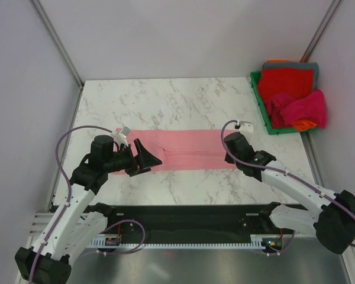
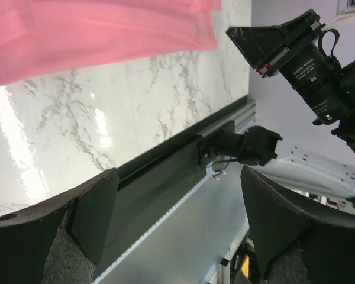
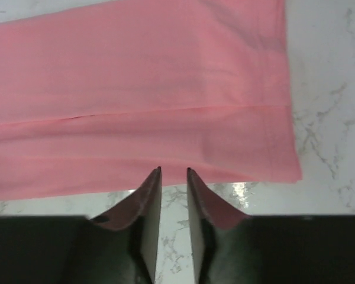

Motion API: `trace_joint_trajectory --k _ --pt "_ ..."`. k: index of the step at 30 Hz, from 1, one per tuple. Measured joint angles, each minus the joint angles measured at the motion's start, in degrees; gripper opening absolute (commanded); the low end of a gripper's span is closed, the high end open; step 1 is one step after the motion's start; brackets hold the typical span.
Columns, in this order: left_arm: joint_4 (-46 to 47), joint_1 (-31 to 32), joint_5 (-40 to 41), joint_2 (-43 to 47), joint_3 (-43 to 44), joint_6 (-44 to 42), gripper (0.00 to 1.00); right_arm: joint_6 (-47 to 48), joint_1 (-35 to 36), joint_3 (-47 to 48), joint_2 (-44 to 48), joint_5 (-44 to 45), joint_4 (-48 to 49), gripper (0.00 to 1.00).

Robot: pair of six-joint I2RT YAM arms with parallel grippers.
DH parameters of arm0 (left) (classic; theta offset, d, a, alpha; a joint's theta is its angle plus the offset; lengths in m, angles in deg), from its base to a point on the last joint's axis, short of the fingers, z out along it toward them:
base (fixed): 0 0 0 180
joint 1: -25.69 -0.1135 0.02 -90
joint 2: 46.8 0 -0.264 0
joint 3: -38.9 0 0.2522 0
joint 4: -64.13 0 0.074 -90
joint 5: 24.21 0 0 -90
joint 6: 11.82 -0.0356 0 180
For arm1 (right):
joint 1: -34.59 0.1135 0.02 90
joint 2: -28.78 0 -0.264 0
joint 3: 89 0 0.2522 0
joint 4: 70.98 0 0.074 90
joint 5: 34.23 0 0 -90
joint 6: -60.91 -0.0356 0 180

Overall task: Fold and stack the t-shirts
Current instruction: Fold the tshirt

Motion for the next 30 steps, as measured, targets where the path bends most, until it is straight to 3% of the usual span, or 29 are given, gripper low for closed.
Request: trace_joint_trajectory --k 1,7,12,18,19,21,23,24,25,26,30 --pt "0.00 0.00 0.98 -0.11 0.00 -0.33 0.90 0.17 -1.16 -0.28 -0.85 0.44 -0.44 0.13" --pt "0.00 0.00 8.66 -1.49 0.00 -1.62 0.90 0.39 -4.70 -1.03 -5.25 2.34 -1.68 0.00" --pt "0.02 0.00 15.78 -3.87 0.02 -1.70 0.87 0.39 -8.17 -1.07 -7.54 2.86 -0.31 0.00" --pt "-0.04 -0.13 26.51 -8.96 0.79 -1.53 0.82 0.09 -12.55 -1.90 -16.52 0.94 4.11 0.00" --pt "-0.07 -0.15 28.37 -9.88 1.20 -1.44 0.72 -0.22 -12.52 -1.92 -18.32 0.48 4.79 0.00" --pt "0.02 -0.42 31.43 -11.32 2.03 -0.74 0.63 -0.76 -12.52 -1.86 -21.09 0.26 6.01 0.00" --pt "0.33 -1.01 34.51 -12.90 2.86 -0.17 0.40 -1.38 -12.48 -1.60 -21.59 -0.33 7.72 0.00" --pt "0.57 -1.31 35.52 -13.42 3.04 0.09 0.22 -1.75 -12.48 -1.62 -21.62 -0.37 8.24 0.00" --pt "0.79 -1.92 36.44 -14.12 3.23 0.11 0.21 -1.90 -12.55 -1.62 -21.62 -0.44 8.37 0.00" --pt "1.09 -2.71 37.38 -15.06 3.48 0.37 0.02 -2.19 -12.55 -1.66 -21.62 -0.46 8.61 0.00" --pt "1.88 -7.06 38.05 -20.46 5.46 1.29 0.02 -2.78 -12.55 -2.05 -21.64 -0.37 9.60 0.00"
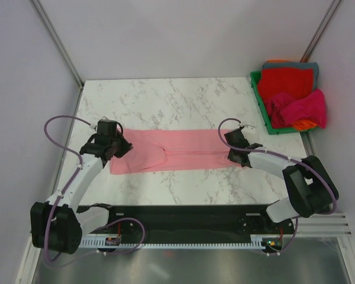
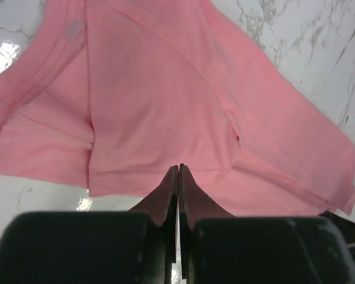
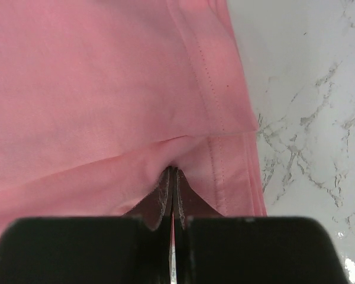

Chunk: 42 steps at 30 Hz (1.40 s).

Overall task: Fold and stack the t-shirts
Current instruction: Fold the tshirt

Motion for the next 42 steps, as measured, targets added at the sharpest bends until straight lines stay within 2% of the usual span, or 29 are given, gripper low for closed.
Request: trace_joint_trajectory --k 5,12,19,25,29,33,37,40,41,42 --pt "1.18 -2.64 0.94 -8.94 3.67 1.18 0.02 -0.81 0.00 -0.87 0.68 -0.11 0.81 0.00" --pt "1.92 -2.86 2.32 -25.33 11.82 1.77 0.02 -2.67 0.00 -4.52 5.07 -3.82 1.07 0.00" --pt "0.79 -2.93 3.39 -41.57 21.97 2.19 0.02 -4.13 2.49 -4.42 4.83 -5.09 0.96 0.00" --pt "-1.90 -2.97 1.44 -53.81 37.40 1.66 0.02 -7.54 14.47 1.79 -1.68 -3.85 -0.81 0.00" --pt "-3.82 -2.36 0.61 -62.03 49.88 0.92 0.02 -11.02 26.14 2.67 -2.91 -4.61 -0.02 0.00" --pt "-6.40 -0.68 -2.49 -71.34 64.92 -0.90 0.02 -12.07 35.82 6.49 -6.71 -9.25 1.22 0.00" --pt "-7.41 2.58 -6.27 -80.26 79.41 -2.34 0.02 -8.92 38.71 13.27 -12.55 -17.09 1.92 0.00" --pt "-8.33 5.03 -9.01 -84.56 86.51 -2.45 0.02 -5.75 37.70 14.53 -12.07 -20.94 3.82 0.12" --pt "-8.33 5.75 -10.27 -85.85 88.56 -2.43 0.02 -4.98 36.94 14.51 -11.21 -22.12 4.59 0.23" --pt "-8.15 6.45 -11.74 -86.93 90.05 -2.36 0.02 -4.42 35.78 14.43 -9.81 -23.61 5.18 0.27"
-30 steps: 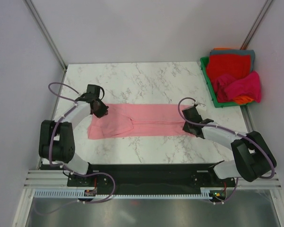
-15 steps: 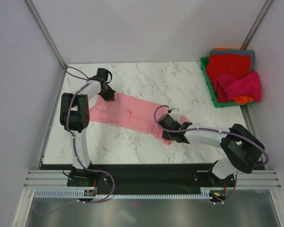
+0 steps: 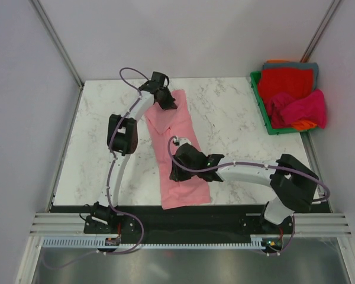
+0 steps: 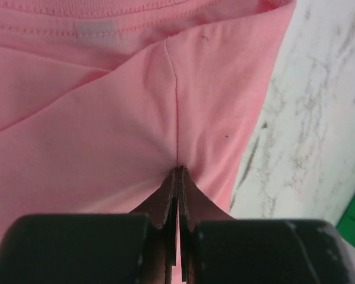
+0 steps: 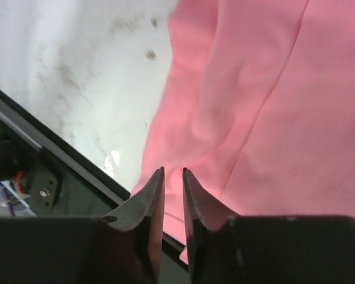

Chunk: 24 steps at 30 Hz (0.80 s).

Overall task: Fold and stack the t-shirts
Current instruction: Fold the tshirt

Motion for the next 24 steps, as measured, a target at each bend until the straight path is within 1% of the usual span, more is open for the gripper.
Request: trace_joint_trajectory --k 3,6,7,10,12,13,14,16,18,21,23,24 --pt "2.23 1.38 -4.74 -1.68 1.36 0.83 0.02 1.75 -5.09 -0.42 5.27 -2.93 2.80 0.33" --pt "5.79 1.57 -9.53 -3.10 1.36 2.73 0.02 2.64 -14.19 -0.63 11.30 -4.33 5.25 0.34" --pt "7.15 1.57 -10.80 -3.67 1.36 3.61 0.02 2.95 -17.53 -0.63 12.76 -4.22 5.99 0.36" --pt "11.65 1.62 -13.79 -4.94 1.36 6.49 0.02 3.39 -26.29 -0.66 14.93 -3.30 7.19 0.44" --pt "14.12 1.75 -14.88 -5.31 1.36 8.13 0.02 3.63 -30.69 -0.66 14.86 -2.86 8.15 0.45" --pt "15.47 1.92 -15.39 -5.42 1.36 9.01 0.05 3.74 -32.44 -0.66 14.36 -2.84 8.44 0.45" --pt "16.68 2.16 -16.17 -5.46 1.36 9.79 0.11 3.91 -33.97 -0.31 13.57 -2.97 8.70 0.45" --pt "19.08 2.75 -17.84 -5.46 1.36 11.06 0.17 4.09 -36.72 1.55 9.86 -3.61 9.38 0.44" --pt "21.42 3.21 -19.80 -5.20 0.79 11.67 0.23 4.00 -39.30 4.24 5.09 -5.09 10.12 0.46" --pt "23.54 3.65 -20.68 -1.57 -5.64 11.65 0.28 3.15 -43.23 7.91 -3.30 -8.55 13.03 0.50" --pt "23.67 3.69 -20.00 2.78 -12.17 11.43 0.32 2.58 -45.07 10.75 -8.74 -10.47 14.36 0.51" --pt "23.47 3.58 -19.37 5.20 -14.86 10.93 0.37 2.27 -45.94 13.20 -12.07 -11.58 14.62 0.51"
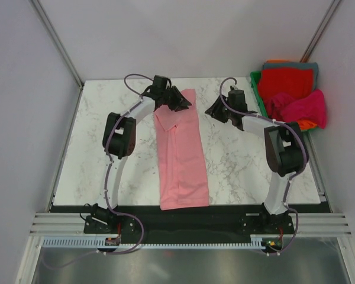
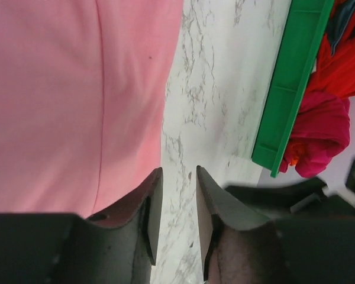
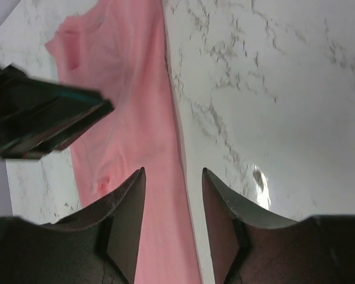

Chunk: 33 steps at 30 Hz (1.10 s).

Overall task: Fold and stack the t-shirts
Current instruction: Fold the tshirt

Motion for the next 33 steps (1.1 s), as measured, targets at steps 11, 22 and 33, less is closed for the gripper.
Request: trace_joint_trajectory --k 11,22,33 --pt "4.87 -8.68 8.72 28.81 -24.83 -7.89 0.79 -3.76 -1.46 24.17 -26.45 -11.28 3.21 0.58" --pt "5.84 -15.15 9.51 28.52 -32.85 -8.74 0.78 -3.74 0.07 36.54 -35.01 -11.02 2.49 0.42" --pt "5.95 -15.21 9.29 23.45 -32.20 -9.84 0.77 -4.26 0.02 40.09 -37.77 -9.11 0.61 0.00"
